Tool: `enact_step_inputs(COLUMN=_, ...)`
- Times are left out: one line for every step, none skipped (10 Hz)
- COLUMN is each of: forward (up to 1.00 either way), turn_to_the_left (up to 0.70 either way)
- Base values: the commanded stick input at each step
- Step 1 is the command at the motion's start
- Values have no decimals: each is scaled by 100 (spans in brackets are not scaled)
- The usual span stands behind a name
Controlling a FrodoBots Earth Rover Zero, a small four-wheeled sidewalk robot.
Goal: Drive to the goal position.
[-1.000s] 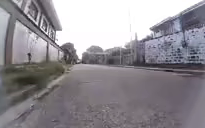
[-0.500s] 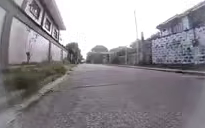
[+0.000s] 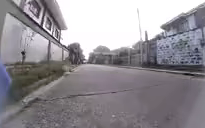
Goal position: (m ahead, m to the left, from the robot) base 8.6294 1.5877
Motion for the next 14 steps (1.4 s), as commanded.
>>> enact_step_inputs(forward=100, turn_to_the_left=0)
enact_step_inputs(forward=100, turn_to_the_left=0)
enact_step_inputs(forward=100, turn_to_the_left=3)
enact_step_inputs(forward=100, turn_to_the_left=5)
enact_step_inputs(forward=100, turn_to_the_left=10)
enact_step_inputs(forward=100, turn_to_the_left=12)
enact_step_inputs(forward=100, turn_to_the_left=7)
enact_step_inputs(forward=100, turn_to_the_left=0)
enact_step_inputs(forward=100, turn_to_the_left=9)
enact_step_inputs(forward=100, turn_to_the_left=3)
enact_step_inputs(forward=100, turn_to_the_left=10)
enact_step_inputs(forward=100, turn_to_the_left=2)
enact_step_inputs(forward=100, turn_to_the_left=5)
enact_step_inputs(forward=100, turn_to_the_left=12)
